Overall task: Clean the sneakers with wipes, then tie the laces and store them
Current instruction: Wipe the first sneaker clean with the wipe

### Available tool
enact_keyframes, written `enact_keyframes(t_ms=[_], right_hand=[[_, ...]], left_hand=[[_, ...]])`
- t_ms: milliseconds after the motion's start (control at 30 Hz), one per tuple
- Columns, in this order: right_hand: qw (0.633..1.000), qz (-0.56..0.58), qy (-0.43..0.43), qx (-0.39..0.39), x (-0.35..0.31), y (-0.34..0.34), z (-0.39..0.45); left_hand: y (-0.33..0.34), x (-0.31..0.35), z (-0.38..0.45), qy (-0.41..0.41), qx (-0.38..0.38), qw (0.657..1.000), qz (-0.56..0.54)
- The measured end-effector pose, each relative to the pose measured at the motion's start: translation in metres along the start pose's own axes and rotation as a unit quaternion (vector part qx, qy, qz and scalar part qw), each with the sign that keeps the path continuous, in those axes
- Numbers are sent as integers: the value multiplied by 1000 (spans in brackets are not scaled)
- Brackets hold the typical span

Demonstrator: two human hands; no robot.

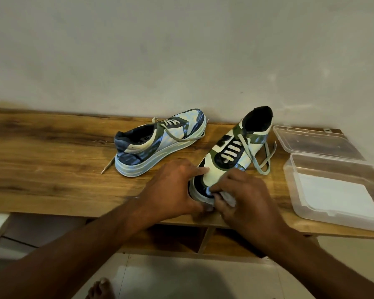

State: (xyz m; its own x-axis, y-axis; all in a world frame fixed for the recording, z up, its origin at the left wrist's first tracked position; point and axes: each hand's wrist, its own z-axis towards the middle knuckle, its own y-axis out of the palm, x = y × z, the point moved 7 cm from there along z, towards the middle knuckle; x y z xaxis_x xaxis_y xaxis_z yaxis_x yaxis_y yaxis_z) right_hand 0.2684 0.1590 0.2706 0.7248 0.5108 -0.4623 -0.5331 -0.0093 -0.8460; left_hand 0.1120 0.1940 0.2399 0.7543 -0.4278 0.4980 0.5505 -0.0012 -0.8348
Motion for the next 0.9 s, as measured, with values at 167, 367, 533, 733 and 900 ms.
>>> enact_keyframes(t_ms=[167,367,533,733,900], right_hand=[[997,-26,-67,14,-28,19,3],[999,-31,33,-8,-6,11,10],[991,-3,133,-1,21,-13,8],[995,-6,101,28,17,-4,-1],[1000,0,2,1,-7,19,-6]], left_hand=[[2,8,-4,9,14,1000,1],[9,10,-5,-14,19,999,23],[9,10,-5,-37,15,999,34],[4,12,-3,-39,16,999,19],[8,8,-5,-25,7,999,27]])
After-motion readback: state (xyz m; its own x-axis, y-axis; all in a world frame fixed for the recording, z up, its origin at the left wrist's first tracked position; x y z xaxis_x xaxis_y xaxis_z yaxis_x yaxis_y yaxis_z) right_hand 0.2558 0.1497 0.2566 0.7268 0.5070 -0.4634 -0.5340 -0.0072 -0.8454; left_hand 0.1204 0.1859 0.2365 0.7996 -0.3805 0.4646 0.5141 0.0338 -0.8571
